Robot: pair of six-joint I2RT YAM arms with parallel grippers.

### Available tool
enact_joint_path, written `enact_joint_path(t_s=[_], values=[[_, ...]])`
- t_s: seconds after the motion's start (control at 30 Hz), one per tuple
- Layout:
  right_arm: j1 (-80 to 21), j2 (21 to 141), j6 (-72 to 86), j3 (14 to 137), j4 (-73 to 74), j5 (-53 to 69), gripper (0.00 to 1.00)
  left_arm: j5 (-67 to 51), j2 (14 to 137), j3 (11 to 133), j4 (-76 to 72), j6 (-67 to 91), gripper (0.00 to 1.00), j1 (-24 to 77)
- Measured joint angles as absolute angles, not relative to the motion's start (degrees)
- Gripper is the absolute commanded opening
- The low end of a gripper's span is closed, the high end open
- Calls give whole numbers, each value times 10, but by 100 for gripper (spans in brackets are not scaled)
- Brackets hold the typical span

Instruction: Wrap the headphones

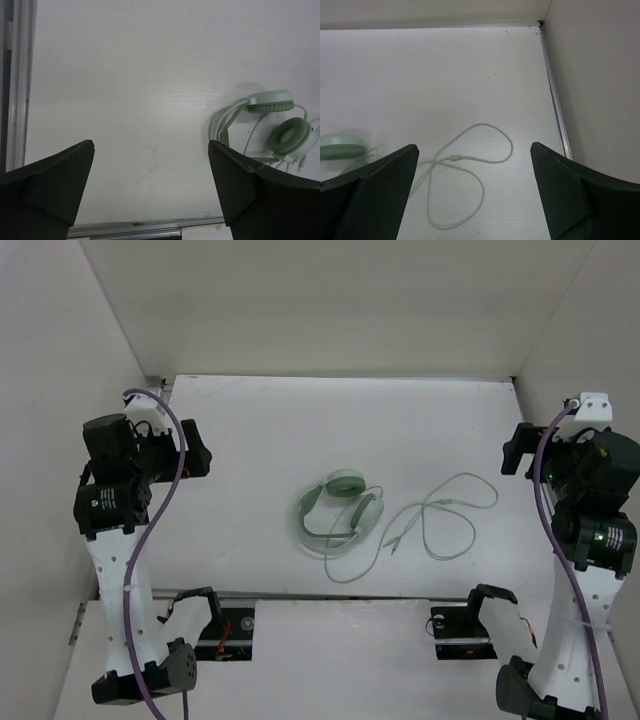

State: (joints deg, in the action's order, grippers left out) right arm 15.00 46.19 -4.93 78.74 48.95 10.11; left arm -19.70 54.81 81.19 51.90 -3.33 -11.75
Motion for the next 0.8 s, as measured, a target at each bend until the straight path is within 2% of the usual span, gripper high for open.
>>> enact_joint_path(t_s=[0.2,0.37,0.5,0.7,0.8], values=[[146,359,-87,656,355,94,100,-216,533,721,459,-13,100,-46],[84,277,-141,528,192,80,100,-207,554,628,430,-10,100,43],[42,321,-146,534,155,60,100,-162,595,603,407,-11,100,105],[77,467,-54,676,216,108,100,-77,637,604,343,7,98,157],[92,512,-3,709,235,158,100,-46,648,604,319,30,97,177]])
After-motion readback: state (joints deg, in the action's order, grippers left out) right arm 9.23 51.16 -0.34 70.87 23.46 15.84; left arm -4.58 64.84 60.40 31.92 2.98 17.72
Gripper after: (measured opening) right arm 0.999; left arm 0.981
